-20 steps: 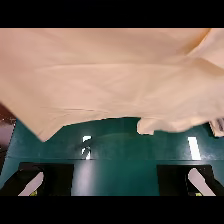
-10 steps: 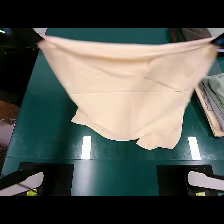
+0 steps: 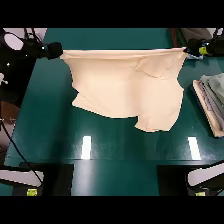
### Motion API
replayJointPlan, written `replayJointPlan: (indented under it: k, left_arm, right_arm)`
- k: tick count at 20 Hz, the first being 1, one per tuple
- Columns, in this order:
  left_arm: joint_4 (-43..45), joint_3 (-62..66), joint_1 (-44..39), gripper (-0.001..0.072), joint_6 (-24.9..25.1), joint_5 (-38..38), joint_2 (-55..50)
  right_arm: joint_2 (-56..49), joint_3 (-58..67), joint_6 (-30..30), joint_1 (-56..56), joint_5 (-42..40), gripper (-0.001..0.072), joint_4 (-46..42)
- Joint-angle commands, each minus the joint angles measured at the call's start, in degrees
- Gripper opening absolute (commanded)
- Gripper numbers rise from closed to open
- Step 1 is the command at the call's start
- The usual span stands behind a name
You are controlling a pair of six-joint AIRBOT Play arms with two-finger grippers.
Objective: Fold the shirts.
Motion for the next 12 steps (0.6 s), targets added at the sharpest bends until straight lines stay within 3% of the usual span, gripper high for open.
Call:
replayJointPlan:
  k: [1, 4, 12]
  left_arm:
    - [0.4, -0.2, 0.0, 0.0022, 6.0, -1.1, -1.4]
    - [0.2, -3.6, 0.0, 0.0022, 7.0, -3.3, -2.9]
    - [-2.8, -9.4, -1.3, 0.0024, 7.5, -0.5, -9.6]
  right_arm:
    - [-1.2, -2.5, -1.6, -0.8, 0.7, 0.0018, -0.6]
    - [-0.4, -9.7, -1.6, -1.1, 2.8, 0.0018, -3.3]
    - [2.8, -25.3, -1.4, 1.4, -1.4, 0.0019, -3.3]
